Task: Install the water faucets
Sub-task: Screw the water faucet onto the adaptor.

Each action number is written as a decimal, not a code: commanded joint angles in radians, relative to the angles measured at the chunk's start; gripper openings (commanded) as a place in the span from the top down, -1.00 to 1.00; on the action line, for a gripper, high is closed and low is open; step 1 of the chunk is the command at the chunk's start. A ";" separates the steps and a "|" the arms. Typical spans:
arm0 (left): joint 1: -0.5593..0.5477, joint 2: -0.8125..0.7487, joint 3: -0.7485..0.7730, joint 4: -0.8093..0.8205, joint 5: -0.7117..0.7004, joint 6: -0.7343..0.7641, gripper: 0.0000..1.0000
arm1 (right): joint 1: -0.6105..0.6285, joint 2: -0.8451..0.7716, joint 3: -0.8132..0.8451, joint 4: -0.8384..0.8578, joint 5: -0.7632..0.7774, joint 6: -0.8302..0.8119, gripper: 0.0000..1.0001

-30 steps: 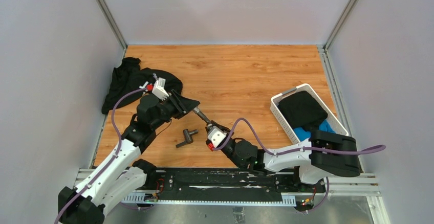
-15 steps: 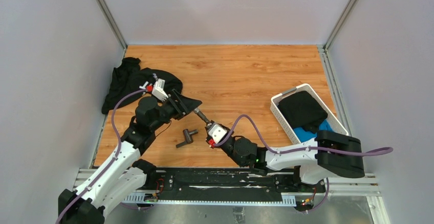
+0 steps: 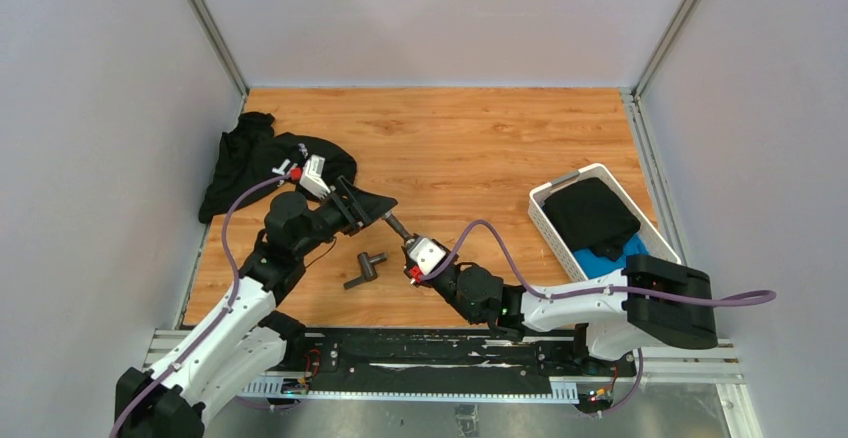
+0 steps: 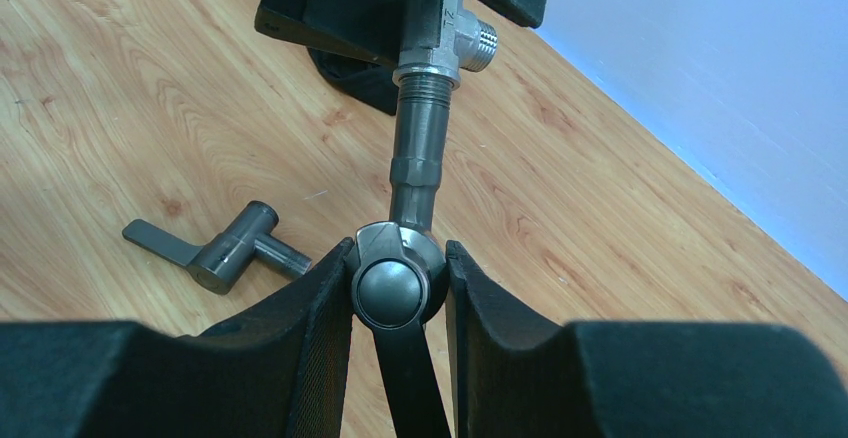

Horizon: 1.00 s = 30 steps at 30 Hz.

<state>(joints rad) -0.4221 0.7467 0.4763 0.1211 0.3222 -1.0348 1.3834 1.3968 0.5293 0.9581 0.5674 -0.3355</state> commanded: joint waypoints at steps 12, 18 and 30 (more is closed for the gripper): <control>-0.001 0.033 -0.006 0.042 0.010 0.020 1.00 | -0.109 -0.169 0.049 -0.194 -0.292 0.347 1.00; -0.001 0.008 -0.004 0.053 -0.003 0.027 1.00 | -0.277 -0.261 0.080 -0.361 -0.623 0.685 1.00; -0.001 0.008 0.005 0.114 0.053 0.026 1.00 | -0.544 -0.147 0.142 -0.200 -1.090 1.396 1.00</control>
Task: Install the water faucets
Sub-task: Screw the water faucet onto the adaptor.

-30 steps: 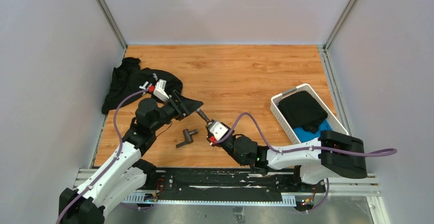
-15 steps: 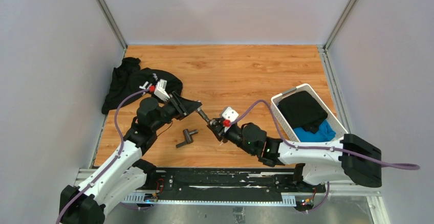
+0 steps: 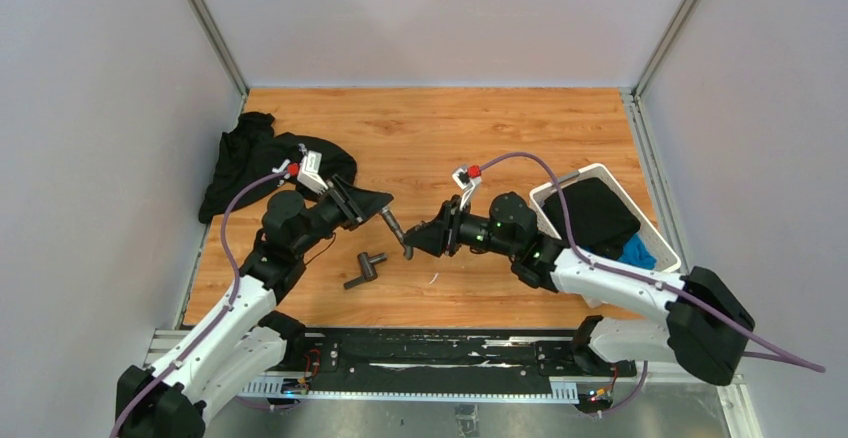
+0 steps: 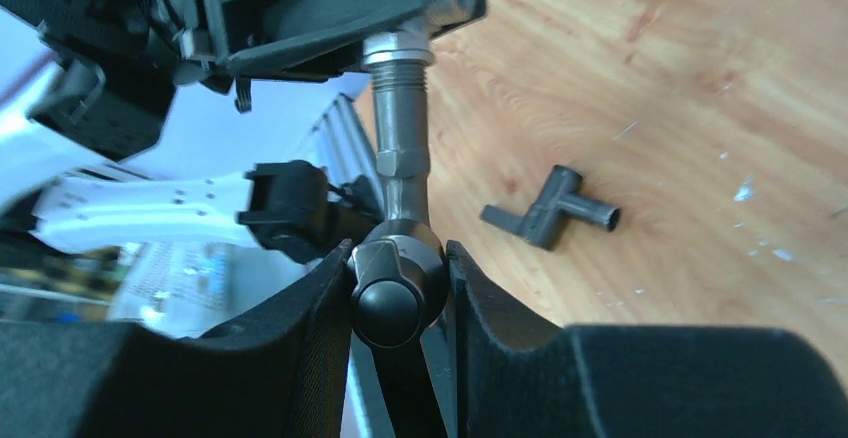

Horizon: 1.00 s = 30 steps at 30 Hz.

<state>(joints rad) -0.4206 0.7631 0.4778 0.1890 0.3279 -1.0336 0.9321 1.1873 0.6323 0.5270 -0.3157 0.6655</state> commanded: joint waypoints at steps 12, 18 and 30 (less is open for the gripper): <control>-0.003 -0.068 -0.004 0.045 -0.014 -0.053 1.00 | -0.220 0.206 0.042 0.210 -0.354 0.599 -0.17; -0.003 -0.100 0.003 -0.033 -0.079 -0.064 1.00 | -0.226 -0.001 0.128 -0.296 -0.176 0.289 -0.57; -0.003 -0.120 0.040 -0.150 -0.173 -0.095 1.00 | -0.129 -0.196 0.368 -0.825 0.117 -0.199 0.40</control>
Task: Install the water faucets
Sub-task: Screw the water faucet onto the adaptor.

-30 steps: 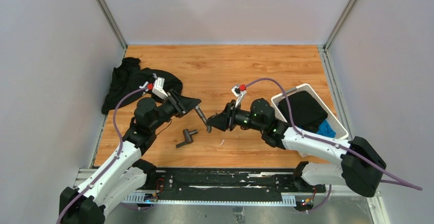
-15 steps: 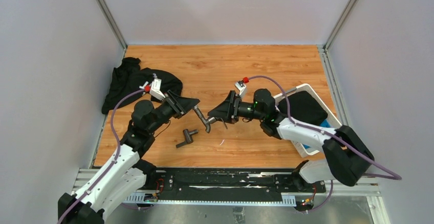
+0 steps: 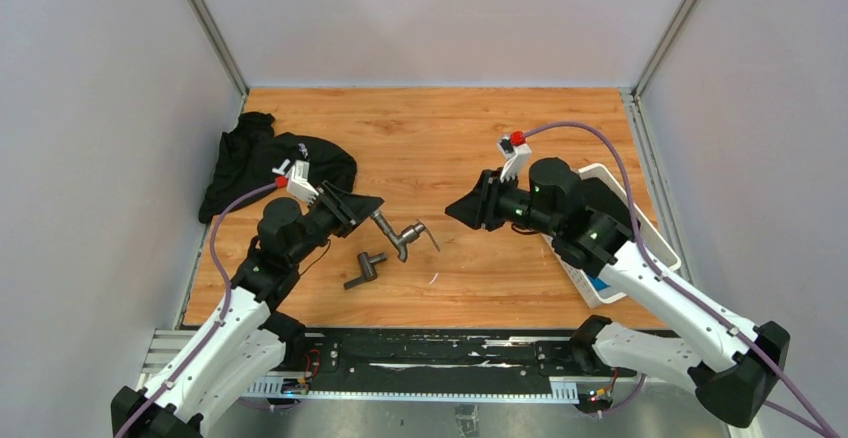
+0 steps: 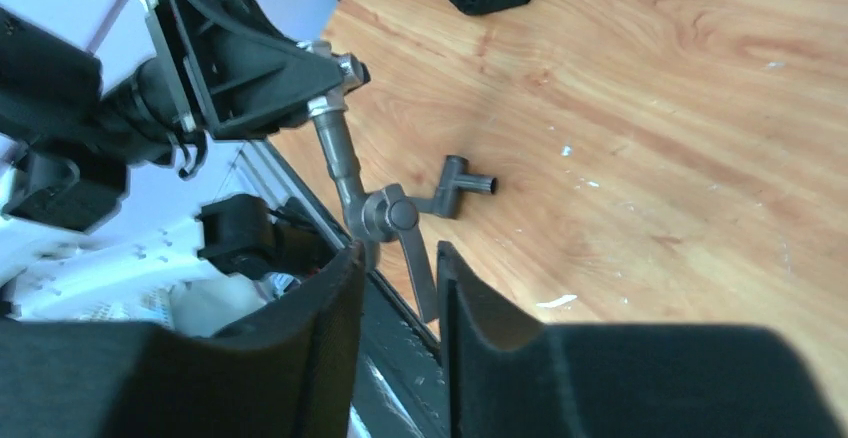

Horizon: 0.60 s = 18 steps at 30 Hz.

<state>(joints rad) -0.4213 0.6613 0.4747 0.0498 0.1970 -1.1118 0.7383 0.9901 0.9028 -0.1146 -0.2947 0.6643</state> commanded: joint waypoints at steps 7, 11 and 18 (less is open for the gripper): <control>-0.002 -0.006 0.052 -0.015 -0.042 -0.021 1.00 | 0.267 0.167 0.273 -0.283 0.171 -0.290 0.50; -0.002 -0.006 0.067 -0.033 -0.045 -0.016 1.00 | 0.278 0.243 0.268 -0.271 0.238 -0.288 0.54; -0.002 -0.017 0.070 -0.025 -0.033 -0.042 1.00 | 0.275 0.420 0.254 -0.203 0.378 -0.290 0.57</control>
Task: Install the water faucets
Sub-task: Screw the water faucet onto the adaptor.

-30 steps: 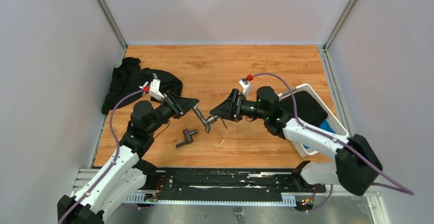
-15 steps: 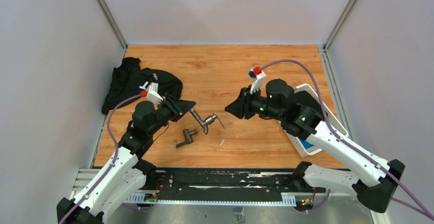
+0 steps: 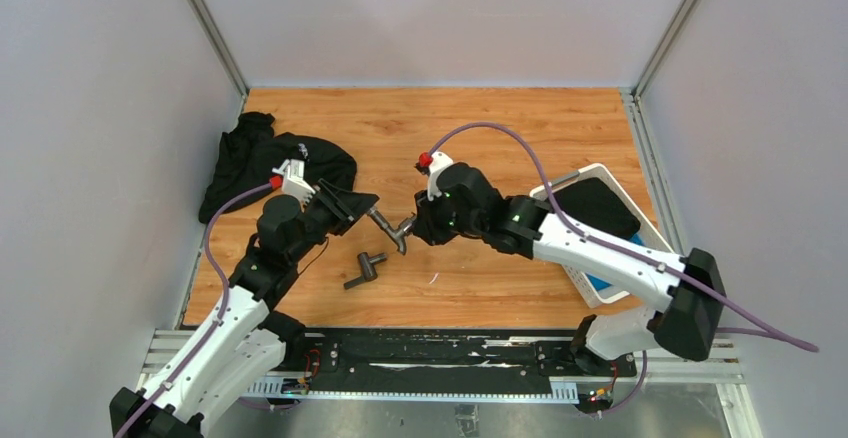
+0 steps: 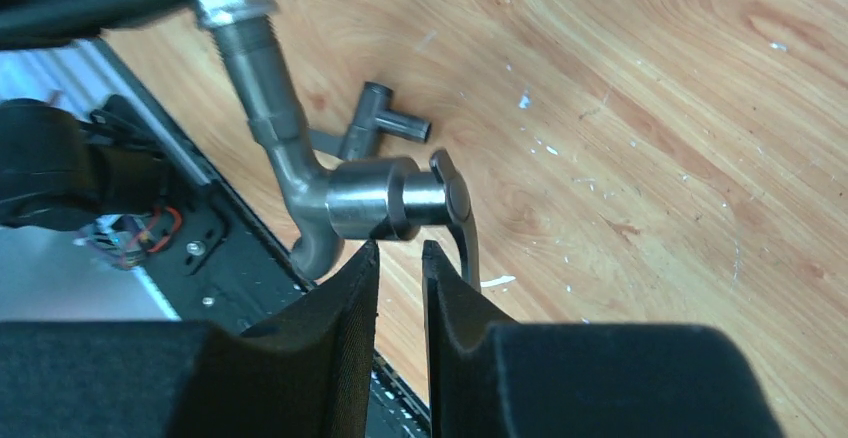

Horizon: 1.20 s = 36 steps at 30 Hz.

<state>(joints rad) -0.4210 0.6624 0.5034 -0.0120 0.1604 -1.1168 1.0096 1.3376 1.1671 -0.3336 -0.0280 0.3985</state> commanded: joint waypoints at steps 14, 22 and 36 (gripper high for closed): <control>-0.002 -0.029 0.116 -0.141 -0.077 -0.062 1.00 | 0.099 -0.240 -0.321 0.334 0.099 -0.483 -0.10; -0.001 0.132 0.266 -0.360 0.019 -0.128 1.00 | 0.248 -0.408 -0.568 0.682 0.227 -1.009 -0.48; 0.001 0.149 0.211 -0.274 0.064 -0.216 1.00 | 0.383 -0.198 -0.616 1.014 0.414 -1.536 -0.69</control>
<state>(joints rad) -0.4175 0.8200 0.7444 -0.3683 0.1829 -1.2697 1.3708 1.1030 0.5293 0.6067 0.3340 -0.9859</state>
